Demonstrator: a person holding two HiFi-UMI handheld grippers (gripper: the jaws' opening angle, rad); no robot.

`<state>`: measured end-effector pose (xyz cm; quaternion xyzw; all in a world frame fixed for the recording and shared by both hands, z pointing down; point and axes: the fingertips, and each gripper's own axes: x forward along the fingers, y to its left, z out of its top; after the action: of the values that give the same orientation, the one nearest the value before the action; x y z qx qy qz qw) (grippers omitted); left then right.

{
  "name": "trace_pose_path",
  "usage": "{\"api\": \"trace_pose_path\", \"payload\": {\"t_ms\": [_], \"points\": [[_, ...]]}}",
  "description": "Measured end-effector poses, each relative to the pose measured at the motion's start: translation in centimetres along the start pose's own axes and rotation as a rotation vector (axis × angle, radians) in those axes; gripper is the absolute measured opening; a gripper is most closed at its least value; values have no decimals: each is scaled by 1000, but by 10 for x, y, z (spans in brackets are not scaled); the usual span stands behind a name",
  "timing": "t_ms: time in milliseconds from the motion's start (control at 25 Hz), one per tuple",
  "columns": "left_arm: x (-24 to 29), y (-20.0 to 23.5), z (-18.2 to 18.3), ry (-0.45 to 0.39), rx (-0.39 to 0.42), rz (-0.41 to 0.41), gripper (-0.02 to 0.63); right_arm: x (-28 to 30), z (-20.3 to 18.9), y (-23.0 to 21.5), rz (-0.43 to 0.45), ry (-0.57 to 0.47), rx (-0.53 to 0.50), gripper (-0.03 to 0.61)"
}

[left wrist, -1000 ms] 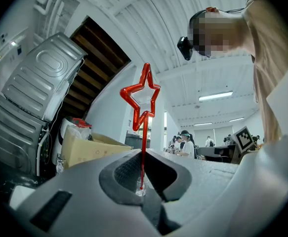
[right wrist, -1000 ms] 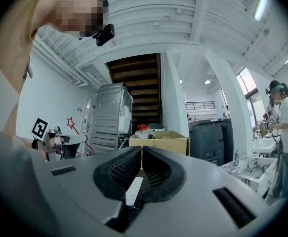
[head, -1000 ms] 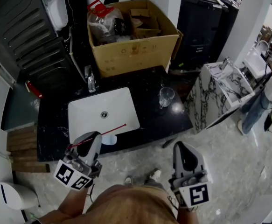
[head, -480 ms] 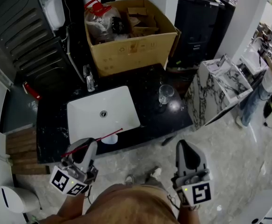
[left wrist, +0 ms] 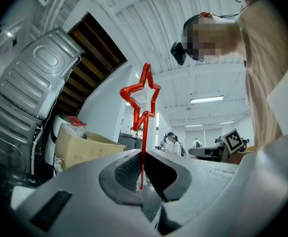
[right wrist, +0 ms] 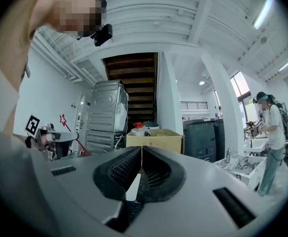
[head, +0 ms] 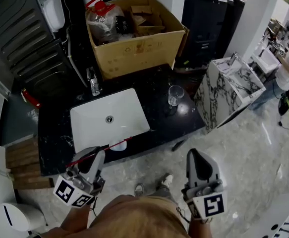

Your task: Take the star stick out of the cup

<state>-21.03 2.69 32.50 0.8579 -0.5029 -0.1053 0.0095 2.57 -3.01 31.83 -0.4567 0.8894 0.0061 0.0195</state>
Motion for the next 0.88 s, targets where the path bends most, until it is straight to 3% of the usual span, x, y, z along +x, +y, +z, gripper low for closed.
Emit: {"api": "trace_pose_path", "payload": {"t_ms": [880], "points": [[-8, -6, -6, 17, -13, -106, 12, -28, -8, 23, -75, 11, -5, 3]]}}
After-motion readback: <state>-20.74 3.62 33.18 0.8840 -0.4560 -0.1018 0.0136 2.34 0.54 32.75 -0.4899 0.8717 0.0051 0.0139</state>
